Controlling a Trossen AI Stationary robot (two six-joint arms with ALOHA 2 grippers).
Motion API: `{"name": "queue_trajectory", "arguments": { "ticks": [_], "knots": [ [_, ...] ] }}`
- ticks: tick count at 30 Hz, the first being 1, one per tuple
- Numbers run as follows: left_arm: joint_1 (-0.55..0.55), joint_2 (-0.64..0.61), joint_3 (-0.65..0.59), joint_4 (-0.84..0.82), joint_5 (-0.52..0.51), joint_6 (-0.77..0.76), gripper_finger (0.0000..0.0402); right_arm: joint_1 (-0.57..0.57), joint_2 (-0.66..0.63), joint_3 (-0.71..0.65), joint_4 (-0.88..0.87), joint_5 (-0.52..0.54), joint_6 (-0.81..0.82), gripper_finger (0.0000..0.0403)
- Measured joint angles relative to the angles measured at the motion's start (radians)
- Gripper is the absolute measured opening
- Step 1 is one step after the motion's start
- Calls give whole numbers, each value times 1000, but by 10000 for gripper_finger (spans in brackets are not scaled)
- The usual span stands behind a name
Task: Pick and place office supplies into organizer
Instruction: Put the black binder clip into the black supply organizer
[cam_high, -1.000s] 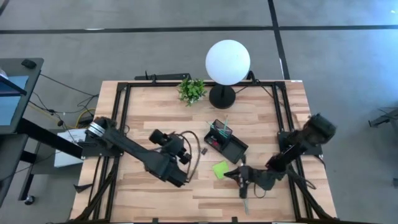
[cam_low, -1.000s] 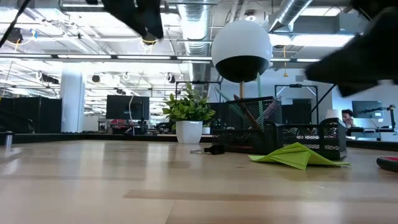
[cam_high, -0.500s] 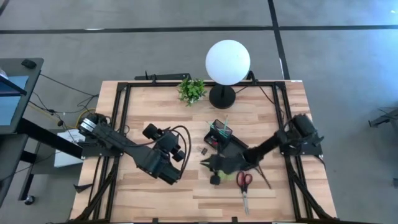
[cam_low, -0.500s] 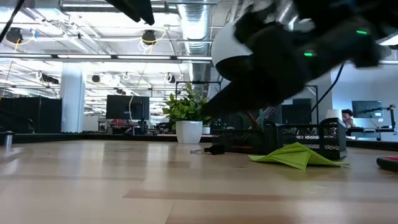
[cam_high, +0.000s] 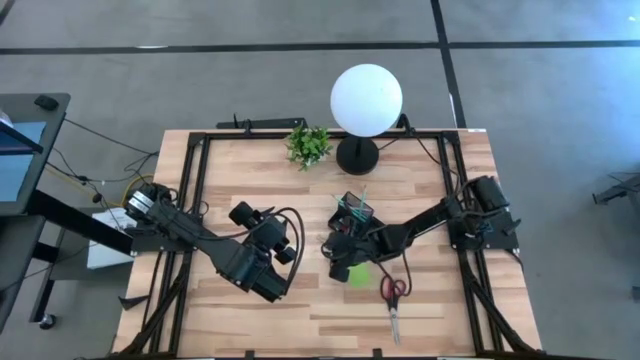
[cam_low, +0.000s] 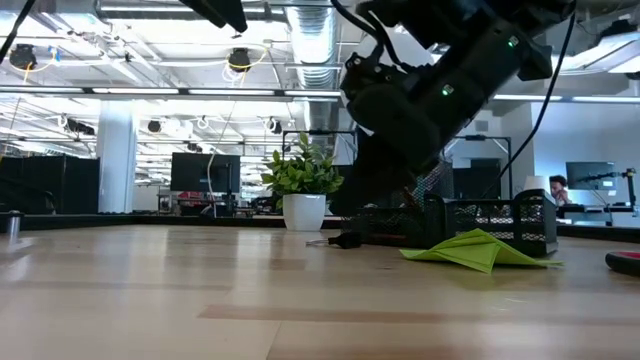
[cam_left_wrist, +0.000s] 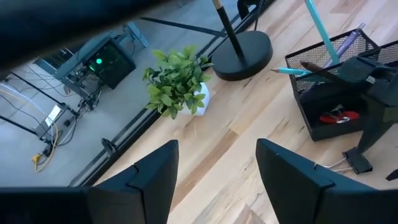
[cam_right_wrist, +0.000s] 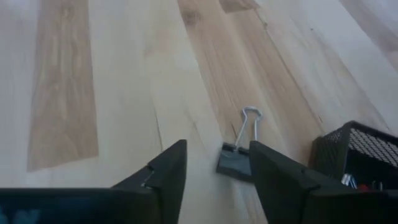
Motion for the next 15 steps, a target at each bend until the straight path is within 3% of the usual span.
{"name": "queue_trajectory", "arguments": {
  "ticks": [9,15],
  "knots": [
    [0,0,0,0,1,3,213,-45,1,0,-96,-30,1,241],
    [-2,1,0,0,6,3,213,-75,1,0,-93,-82,20,253]
  ]
}}
